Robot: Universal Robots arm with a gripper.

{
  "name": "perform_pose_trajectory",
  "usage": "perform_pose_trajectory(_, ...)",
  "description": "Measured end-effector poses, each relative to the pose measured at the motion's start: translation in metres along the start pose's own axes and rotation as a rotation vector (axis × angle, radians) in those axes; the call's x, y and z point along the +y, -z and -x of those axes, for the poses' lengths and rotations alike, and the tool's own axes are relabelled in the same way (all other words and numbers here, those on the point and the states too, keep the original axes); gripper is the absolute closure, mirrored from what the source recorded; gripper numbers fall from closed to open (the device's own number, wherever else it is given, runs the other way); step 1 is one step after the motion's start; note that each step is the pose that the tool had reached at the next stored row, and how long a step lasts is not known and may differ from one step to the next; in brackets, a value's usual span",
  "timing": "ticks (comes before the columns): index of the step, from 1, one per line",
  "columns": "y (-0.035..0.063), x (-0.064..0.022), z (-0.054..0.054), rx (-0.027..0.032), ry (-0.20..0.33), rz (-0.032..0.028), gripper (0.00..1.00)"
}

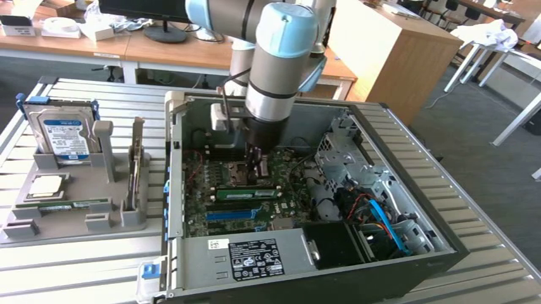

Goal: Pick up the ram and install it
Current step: 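Press down the ram until it locks into place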

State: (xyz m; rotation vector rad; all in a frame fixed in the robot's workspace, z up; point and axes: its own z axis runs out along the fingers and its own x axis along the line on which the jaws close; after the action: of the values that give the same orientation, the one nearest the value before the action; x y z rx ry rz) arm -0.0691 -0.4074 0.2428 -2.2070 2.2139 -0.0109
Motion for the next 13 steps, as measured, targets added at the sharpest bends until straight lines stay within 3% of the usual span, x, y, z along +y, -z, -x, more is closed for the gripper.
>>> perform_pose_trajectory(13,0.0002,0.0199,0.0,0.0001,0.0,-0.0011,0.9)
